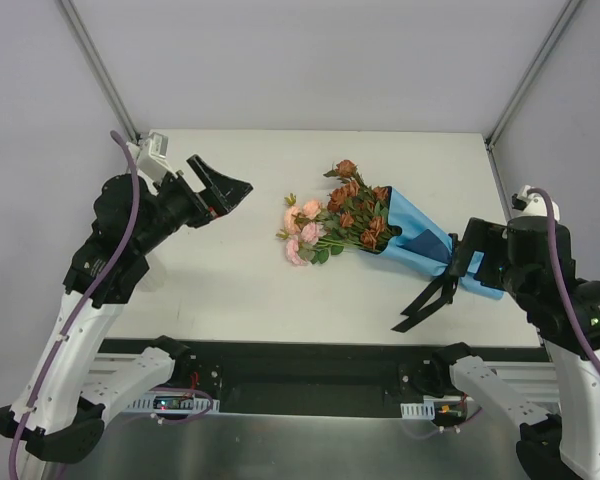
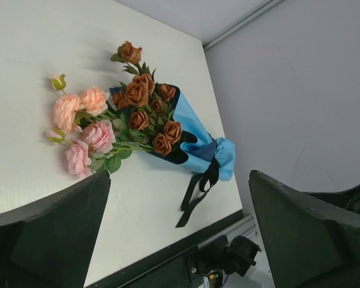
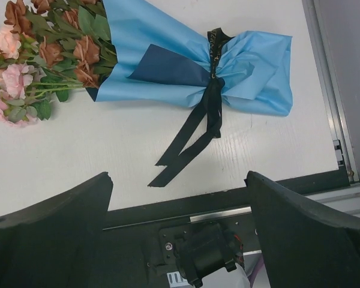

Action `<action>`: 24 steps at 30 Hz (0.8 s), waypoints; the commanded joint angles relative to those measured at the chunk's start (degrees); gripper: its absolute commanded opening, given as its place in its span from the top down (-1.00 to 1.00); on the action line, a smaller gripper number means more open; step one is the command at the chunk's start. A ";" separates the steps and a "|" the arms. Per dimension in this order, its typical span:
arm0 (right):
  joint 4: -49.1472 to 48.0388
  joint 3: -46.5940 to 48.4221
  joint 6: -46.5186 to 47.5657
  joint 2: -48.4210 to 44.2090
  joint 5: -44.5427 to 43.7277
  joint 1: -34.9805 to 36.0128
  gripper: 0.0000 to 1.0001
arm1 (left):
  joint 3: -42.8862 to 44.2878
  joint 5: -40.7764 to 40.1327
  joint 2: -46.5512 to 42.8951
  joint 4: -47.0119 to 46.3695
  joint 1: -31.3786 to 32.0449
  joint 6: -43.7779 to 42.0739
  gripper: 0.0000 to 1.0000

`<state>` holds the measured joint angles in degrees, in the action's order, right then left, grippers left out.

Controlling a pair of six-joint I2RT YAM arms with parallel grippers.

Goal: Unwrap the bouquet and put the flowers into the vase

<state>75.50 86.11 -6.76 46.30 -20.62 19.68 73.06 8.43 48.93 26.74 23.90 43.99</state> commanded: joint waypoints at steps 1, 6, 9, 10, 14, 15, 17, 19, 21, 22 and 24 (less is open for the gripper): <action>1.40 -0.24 -2.72 0.54 -2.23 -0.43 -0.93 | 1.56 6.33 2.21 0.15 -0.43 -1.01 -0.98; -0.53 -3.30 -1.77 0.54 1.45 -0.43 -0.93 | 2.88 14.15 6.44 0.06 -0.43 -0.39 -0.89; -2.72 -6.81 0.78 1.68 8.13 -0.35 -0.93 | 2.79 18.63 9.77 0.06 -0.35 0.13 -0.80; -3.51 -7.78 0.88 2.38 9.27 -0.43 -0.93 | 2.62 20.47 10.39 0.06 -0.26 0.40 -0.79; -8.87 -12.71 0.35 4.67 11.92 -0.35 -0.93 | 1.31 24.69 13.12 0.06 0.53 0.40 -0.78; -9.49 -13.50 0.17 5.28 11.83 -0.43 -0.93 | 0.95 25.40 13.99 0.06 1.23 0.40 -0.78; -10.72 -15.70 0.00 7.91 10.52 -0.61 -0.93 | 0.07 28.73 15.14 0.06 1.85 1.01 -0.79; -10.91 -16.32 -0.09 11.24 9.90 -2.00 -0.93 | -0.28 30.24 17.42 -0.02 3.33 1.71 -0.79; -11.43 -16.93 -0.44 13.10 10.42 -3.85 -0.93 | 0.59 30.60 19.61 -0.55 4.92 1.37 -0.79; -11.95 -17.37 -0.44 14.15 11.12 -6.30 -0.93 | 1.29 30.68 20.50 -0.81 6.49 0.49 -0.79; -14.06 -18.86 -0.53 14.43 13.58 -9.03 -0.93 | 4.10 31.82 23.56 -0.90 7.21 -0.48 -0.80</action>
<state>65.12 68.77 -6.98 60.10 -9.93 15.38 73.38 35.46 68.42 27.22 28.91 44.51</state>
